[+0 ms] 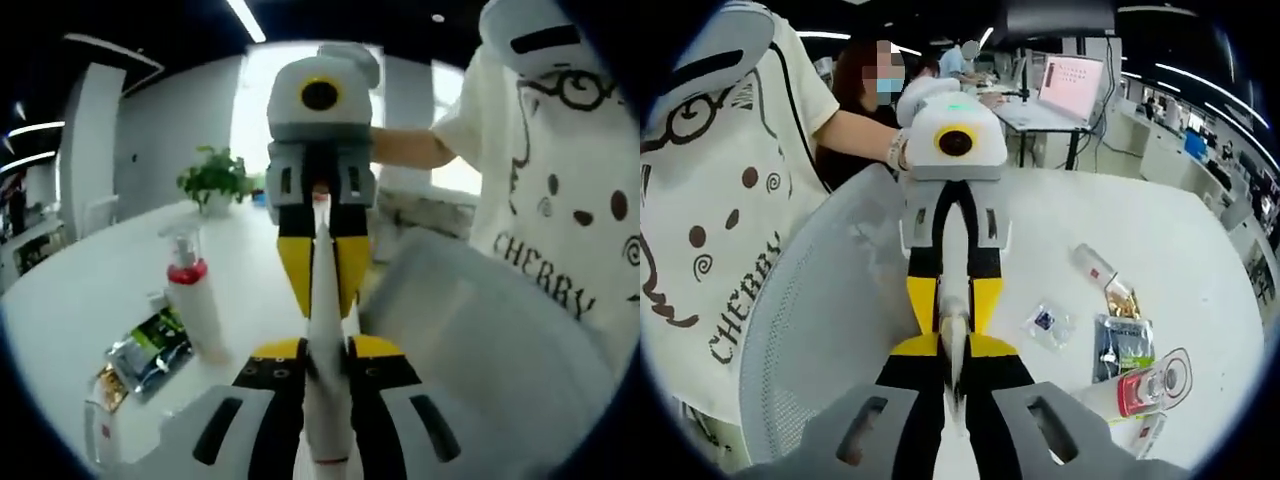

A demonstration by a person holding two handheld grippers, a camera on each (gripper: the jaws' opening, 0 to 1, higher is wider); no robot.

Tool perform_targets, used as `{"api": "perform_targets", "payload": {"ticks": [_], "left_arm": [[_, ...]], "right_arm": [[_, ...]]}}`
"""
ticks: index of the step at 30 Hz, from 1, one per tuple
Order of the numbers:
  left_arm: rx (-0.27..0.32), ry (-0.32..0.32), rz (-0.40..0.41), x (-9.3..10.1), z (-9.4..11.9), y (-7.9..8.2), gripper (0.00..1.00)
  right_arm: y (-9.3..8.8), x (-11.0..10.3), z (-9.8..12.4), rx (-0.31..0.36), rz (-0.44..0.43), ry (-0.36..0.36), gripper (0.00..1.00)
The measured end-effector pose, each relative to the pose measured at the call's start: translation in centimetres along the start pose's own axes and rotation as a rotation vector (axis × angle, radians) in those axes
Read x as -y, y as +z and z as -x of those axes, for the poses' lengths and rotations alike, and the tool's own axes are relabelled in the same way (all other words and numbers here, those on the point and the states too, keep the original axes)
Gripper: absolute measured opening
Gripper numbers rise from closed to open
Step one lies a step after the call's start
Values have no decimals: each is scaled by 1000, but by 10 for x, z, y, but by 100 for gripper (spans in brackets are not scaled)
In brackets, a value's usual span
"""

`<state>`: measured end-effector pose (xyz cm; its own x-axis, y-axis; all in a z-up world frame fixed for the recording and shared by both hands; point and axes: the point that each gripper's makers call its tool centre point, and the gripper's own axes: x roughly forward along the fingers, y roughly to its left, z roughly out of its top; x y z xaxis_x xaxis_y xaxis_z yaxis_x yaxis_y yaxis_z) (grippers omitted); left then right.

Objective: Arrange the skincare products in the storage area until every visible bottle or jar stands upright without overlapping.

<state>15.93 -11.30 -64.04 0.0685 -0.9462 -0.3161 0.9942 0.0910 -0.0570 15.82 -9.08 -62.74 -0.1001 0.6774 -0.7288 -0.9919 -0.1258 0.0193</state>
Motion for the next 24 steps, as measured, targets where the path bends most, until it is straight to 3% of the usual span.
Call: {"api": "perform_targets", "payload": {"ticks": [6, 9, 13, 17, 20, 24], "left_arm": [[-1, 50, 11, -11, 0, -2, 18], [-76, 72, -8, -15, -2, -16, 23], [-90, 113, -3, -23, -3, -22, 26], [-180, 152, -58, -32, -2, -37, 25], [-213, 182, -66, -38, -2, -46, 22], [-241, 196, -68, -44, -4, -54, 18]], "right_arm": [[-2, 15, 4, -55, 22, -5, 5], [-3, 18, 7, -106, 41, -3, 5], [-1, 26, 10, -160, 60, -7, 5], [-1, 31, 12, -213, 72, 2, 5], [-1, 34, 12, -271, 109, 11, 5], [1, 40, 10, -303, 116, 10, 5]]}}
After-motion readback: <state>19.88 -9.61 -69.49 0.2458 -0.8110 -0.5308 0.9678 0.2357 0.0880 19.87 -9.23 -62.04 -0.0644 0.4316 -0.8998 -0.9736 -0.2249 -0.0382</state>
